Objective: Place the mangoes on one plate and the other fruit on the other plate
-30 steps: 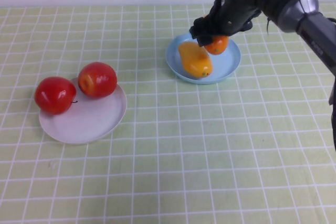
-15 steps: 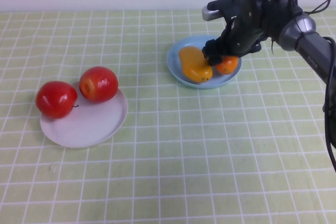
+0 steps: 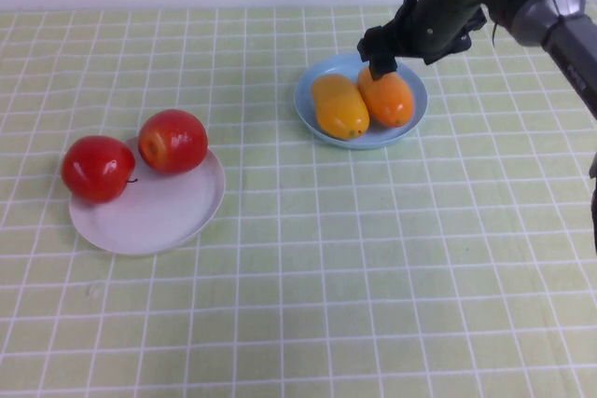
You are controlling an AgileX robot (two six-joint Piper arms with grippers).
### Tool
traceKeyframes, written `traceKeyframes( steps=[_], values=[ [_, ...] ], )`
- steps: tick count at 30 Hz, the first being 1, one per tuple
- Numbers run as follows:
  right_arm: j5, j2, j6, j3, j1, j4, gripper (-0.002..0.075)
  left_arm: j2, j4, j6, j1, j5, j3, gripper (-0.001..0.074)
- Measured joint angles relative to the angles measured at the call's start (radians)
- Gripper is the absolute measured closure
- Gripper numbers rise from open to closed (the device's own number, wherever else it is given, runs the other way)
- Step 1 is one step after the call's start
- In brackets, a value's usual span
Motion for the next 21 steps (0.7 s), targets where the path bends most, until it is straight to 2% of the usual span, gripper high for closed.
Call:
traceKeyframes(
  steps=[2,4,7,12,15,21],
  values=[
    [0.032,-0.043,0.000,0.000,0.013,0.000,0.0173,0.000,0.000,0.000,0.000,0.000,0.000,0.0731],
    [0.044,-0.088,0.000,-0.002,0.026,0.000,0.0239,0.000,0.000,0.000,0.000,0.000,0.000,0.0731],
    [0.051,-0.170,0.000,0.007,0.060,0.002,0.0379,0.000,0.000,0.000,0.000,0.000,0.000,0.0731],
    [0.057,-0.316,-0.014,0.089,0.127,0.010,0.0655,0.000,0.000,0.000,0.000,0.000,0.000,0.0731],
    [0.060,-0.410,-0.018,0.166,0.173,0.003,0.0715,0.000,0.000,0.000,0.000,0.000,0.000,0.0731],
    [0.064,-0.622,-0.022,0.340,0.233,-0.002,0.0737,0.000,0.000,0.000,0.000,0.000,0.000,0.0731]
  ],
)
